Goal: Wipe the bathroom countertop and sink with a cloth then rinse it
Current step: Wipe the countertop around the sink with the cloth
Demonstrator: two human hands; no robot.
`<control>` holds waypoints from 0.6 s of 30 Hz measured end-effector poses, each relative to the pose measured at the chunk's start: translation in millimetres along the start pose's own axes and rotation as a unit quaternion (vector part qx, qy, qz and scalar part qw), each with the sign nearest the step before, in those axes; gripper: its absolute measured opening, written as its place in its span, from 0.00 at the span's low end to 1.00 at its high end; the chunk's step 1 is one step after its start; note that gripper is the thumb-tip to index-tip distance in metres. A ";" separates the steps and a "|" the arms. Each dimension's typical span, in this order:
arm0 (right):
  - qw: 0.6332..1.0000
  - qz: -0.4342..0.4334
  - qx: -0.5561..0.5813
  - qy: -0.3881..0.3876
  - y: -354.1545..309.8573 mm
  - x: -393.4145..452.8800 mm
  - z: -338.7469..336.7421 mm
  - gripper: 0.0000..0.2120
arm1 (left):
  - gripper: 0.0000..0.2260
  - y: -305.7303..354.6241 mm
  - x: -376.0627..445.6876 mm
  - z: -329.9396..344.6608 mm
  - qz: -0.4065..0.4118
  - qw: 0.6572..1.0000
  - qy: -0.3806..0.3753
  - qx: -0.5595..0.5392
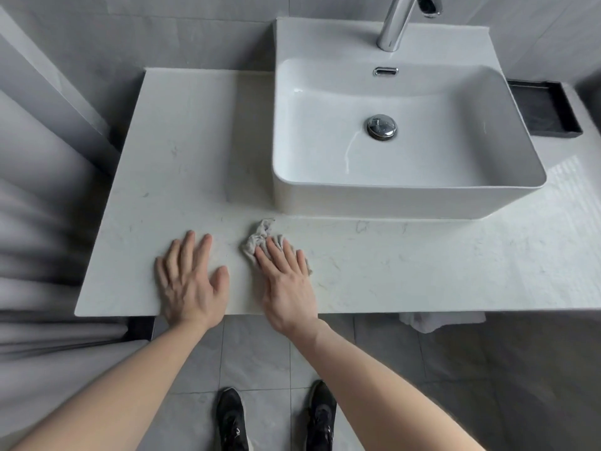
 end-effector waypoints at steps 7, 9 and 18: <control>0.996 0.034 0.062 0.057 51.0 -25.8 -50.5 0.36 | 0.31 -4.6 2.6 0.5 0.017 0.999 -0.031 -0.021; 0.990 0.070 0.043 0.116 77.5 -36.6 -80.7 0.33 | 0.30 -7.9 4.8 -1.8 0.017 0.997 -0.046 -0.066; 0.951 0.262 -0.066 0.147 131.2 -41.8 -107.5 0.29 | 0.29 -97.9 52.8 -39.8 -0.038 0.982 -0.018 -0.182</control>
Point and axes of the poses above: each hand's wrist, its own x-axis towards the middle knuckle, its own z-axis out of the palm, y = z × x, the point moved 5 cm from there along x, towards the middle knuckle, and after that the axes turned 9 degrees about x, right-handed, at the moved point
